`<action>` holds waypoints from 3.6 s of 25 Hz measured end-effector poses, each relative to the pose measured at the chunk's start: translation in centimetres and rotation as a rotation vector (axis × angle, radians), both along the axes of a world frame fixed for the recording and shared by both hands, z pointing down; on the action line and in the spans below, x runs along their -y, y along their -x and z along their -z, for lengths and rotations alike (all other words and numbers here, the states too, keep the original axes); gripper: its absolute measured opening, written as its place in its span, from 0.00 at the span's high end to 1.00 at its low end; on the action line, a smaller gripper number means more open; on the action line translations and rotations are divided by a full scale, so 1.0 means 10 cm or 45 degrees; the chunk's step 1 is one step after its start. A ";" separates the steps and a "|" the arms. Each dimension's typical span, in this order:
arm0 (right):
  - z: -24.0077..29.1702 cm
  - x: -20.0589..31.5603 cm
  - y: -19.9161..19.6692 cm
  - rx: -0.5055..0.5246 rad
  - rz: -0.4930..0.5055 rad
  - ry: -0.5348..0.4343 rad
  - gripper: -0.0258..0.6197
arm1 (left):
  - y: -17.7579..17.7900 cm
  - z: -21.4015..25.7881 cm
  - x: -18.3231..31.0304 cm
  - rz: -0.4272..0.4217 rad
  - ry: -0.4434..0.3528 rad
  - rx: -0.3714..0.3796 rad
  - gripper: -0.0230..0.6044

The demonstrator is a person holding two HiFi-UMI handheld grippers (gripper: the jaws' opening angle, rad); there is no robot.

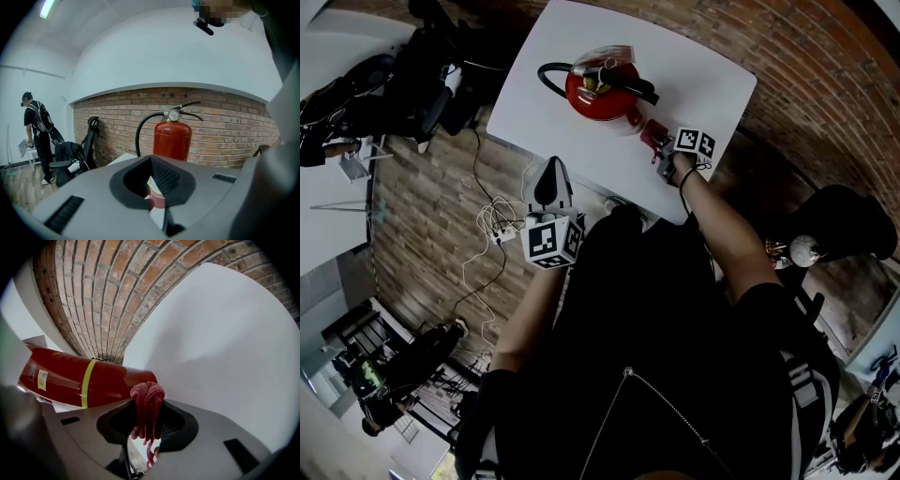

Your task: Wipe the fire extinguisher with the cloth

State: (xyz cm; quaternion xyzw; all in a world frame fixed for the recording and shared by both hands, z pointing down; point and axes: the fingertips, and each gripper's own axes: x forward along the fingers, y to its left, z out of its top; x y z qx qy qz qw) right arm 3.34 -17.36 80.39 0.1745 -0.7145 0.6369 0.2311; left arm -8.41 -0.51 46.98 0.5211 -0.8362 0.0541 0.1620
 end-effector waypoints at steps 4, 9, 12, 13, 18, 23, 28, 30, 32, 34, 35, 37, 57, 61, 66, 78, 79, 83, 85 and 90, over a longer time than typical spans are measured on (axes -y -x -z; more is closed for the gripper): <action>-0.09 -0.06 0.07 -0.032 -0.031 -0.017 0.77 | 0.09 0.01 -0.11 0.010 0.007 0.000 0.95; -0.15 -0.07 0.08 -0.076 -0.115 -0.059 0.77 | 0.14 -0.02 -0.24 0.014 0.014 -0.006 0.95; -0.18 -0.05 0.09 -0.101 -0.153 -0.104 0.77 | 0.15 -0.04 -0.27 0.011 0.014 -0.010 0.95; -0.18 -0.05 0.10 -0.105 -0.160 -0.107 0.77 | 0.16 -0.04 -0.28 0.010 0.014 -0.011 0.95; -0.14 -0.07 0.12 -0.092 -0.182 -0.063 0.77 | 0.18 -0.06 -0.29 -0.001 0.008 -0.017 0.95; 0.04 -0.08 0.12 -0.050 -0.203 -0.041 0.77 | 0.19 -0.03 -0.25 -0.012 -0.018 -0.021 0.95; 0.26 -0.08 0.12 0.003 -0.211 -0.036 0.77 | 0.17 -0.04 -0.18 -0.021 -0.040 -0.030 0.95; 0.35 -0.08 0.11 0.018 -0.207 -0.036 0.77 | 0.15 -0.03 -0.16 -0.022 -0.049 -0.036 0.95; 0.43 -0.08 0.10 0.032 -0.205 -0.035 0.77 | 0.13 -0.02 -0.14 -0.026 -0.057 -0.040 0.95; 0.50 -0.09 0.11 0.045 -0.205 -0.033 0.77 | 0.11 -0.02 -0.12 -0.033 -0.063 -0.043 0.95; 0.54 -0.09 0.11 0.052 -0.204 -0.032 0.77 | 0.11 -0.01 -0.11 -0.036 -0.065 -0.044 0.95; 0.60 -0.09 0.11 0.062 -0.201 -0.032 0.77 | 0.11 -0.01 -0.09 -0.040 -0.070 -0.047 0.95; 1.16 -0.11 0.11 0.131 -0.189 0.002 0.77 | 0.02 0.03 0.13 -0.077 -0.114 -0.067 0.95; 1.33 -0.11 0.12 0.175 -0.178 -0.004 0.77 | 0.01 0.03 0.17 -0.083 -0.118 -0.068 0.95; 1.56 -0.13 0.10 0.229 -0.165 -0.013 0.77 | -0.02 0.04 0.22 -0.092 -0.121 -0.066 0.95; 1.98 -0.13 0.09 0.315 -0.167 -0.003 0.77 | -0.04 0.03 0.31 -0.109 -0.127 -0.068 0.95; 2.01 -0.13 0.09 0.319 -0.168 -0.005 0.77 | -0.05 0.03 0.31 -0.110 -0.129 -0.068 0.95; 2.13 -0.12 0.10 0.336 -0.167 -0.001 0.77 | -0.05 0.04 0.33 -0.111 -0.130 -0.066 0.95; 2.20 -0.12 0.09 0.349 -0.168 0.003 0.77 | -0.05 0.03 0.34 -0.110 -0.131 -0.069 0.95; 2.46 -0.11 0.10 0.396 -0.179 0.002 0.77 | -0.03 0.02 0.35 -0.107 -0.132 -0.072 0.95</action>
